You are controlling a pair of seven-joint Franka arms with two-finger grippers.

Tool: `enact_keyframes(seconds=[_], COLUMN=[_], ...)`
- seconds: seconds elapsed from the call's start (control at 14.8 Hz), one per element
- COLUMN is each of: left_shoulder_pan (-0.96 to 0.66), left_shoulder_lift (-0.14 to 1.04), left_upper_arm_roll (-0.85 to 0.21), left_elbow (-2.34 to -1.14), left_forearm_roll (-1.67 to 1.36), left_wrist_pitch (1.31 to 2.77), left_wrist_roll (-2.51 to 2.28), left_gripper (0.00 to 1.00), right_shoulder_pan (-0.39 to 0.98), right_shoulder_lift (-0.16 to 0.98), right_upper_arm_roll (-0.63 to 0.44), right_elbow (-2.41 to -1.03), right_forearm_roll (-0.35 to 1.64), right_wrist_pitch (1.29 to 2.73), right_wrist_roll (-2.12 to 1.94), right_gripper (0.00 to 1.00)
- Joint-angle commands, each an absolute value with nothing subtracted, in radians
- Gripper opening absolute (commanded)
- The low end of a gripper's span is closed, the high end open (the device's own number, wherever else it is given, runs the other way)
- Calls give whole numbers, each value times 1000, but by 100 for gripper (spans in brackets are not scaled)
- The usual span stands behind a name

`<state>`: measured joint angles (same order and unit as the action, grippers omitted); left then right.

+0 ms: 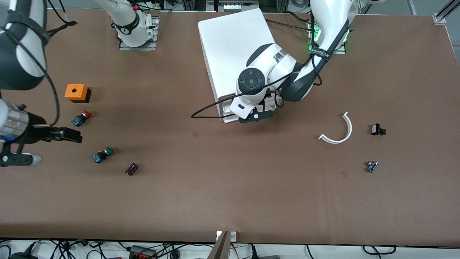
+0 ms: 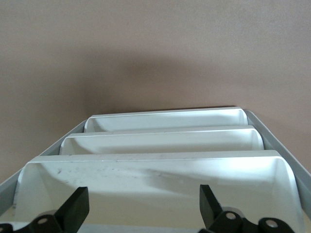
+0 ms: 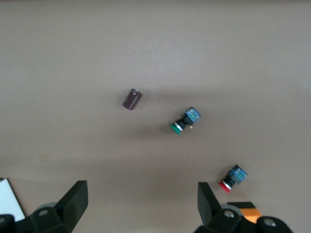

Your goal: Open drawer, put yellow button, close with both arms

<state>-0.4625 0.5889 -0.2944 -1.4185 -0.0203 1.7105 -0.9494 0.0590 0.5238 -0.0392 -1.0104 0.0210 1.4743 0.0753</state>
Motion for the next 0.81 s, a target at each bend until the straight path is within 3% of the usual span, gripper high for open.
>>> enact_keyframes(seconds=[0.0, 0.34, 0.74], left_shoulder_pan=[-428, -306, -71], left_shoulder_lift=[549, 534, 433], left_upper_arm_roll=[-316, -301, -304], left_elbow=[-1453, -1407, -1404], left_forearm_roll=[-43, -22, 109], left_wrist_pitch=[1687, 1684, 1621], left_wrist_roll=[-927, -793, -433], left_gripper=[100, 100, 100], right_shoulder_pan=[9, -43, -34], right_shoulder_lift=[373, 217, 170], right_upper_arm_roll=[-15, -11, -12], right_elbow=[-1204, -1411, -1431], right_forearm_roll=[17, 15, -15], right_wrist_pitch=[1534, 1650, 1625], right_wrist_roll=[19, -70, -87], right_gripper=[100, 100, 100])
